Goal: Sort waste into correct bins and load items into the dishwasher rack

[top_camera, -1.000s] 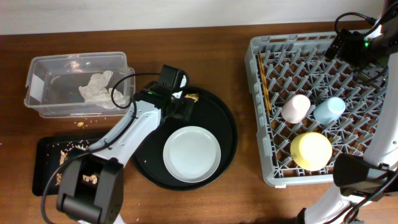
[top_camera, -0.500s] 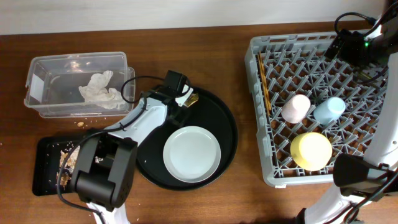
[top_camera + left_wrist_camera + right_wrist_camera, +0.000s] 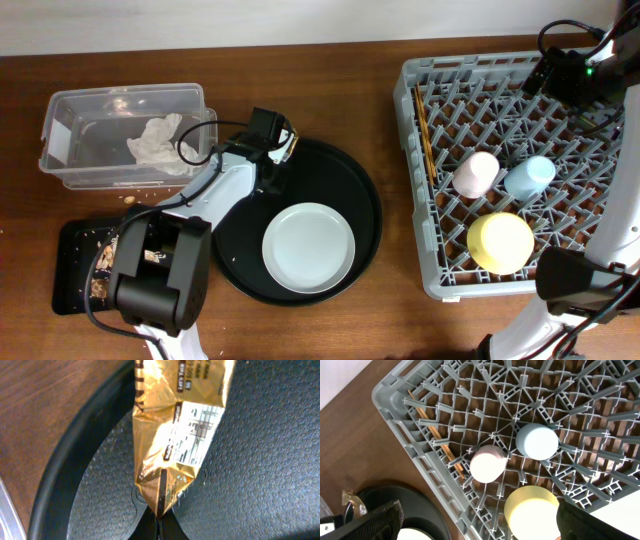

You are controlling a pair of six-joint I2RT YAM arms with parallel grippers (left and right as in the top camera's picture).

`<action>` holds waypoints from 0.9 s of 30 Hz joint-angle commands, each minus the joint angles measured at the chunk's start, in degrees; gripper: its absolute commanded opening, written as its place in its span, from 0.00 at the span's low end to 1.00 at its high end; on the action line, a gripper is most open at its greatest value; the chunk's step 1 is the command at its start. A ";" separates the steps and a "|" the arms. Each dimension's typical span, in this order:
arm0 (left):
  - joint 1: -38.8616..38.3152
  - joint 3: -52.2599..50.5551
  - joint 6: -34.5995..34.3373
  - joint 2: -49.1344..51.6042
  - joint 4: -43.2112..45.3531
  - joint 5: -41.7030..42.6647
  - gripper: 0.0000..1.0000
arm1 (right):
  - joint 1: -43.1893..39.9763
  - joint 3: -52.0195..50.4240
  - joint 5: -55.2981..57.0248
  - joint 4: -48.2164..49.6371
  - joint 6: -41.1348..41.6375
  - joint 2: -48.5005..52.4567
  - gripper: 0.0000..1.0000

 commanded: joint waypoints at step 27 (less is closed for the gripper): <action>24.41 3.37 -57.90 -15.50 1.49 -5.77 0.40 | -0.02 0.28 0.52 -0.33 -0.48 -0.22 0.99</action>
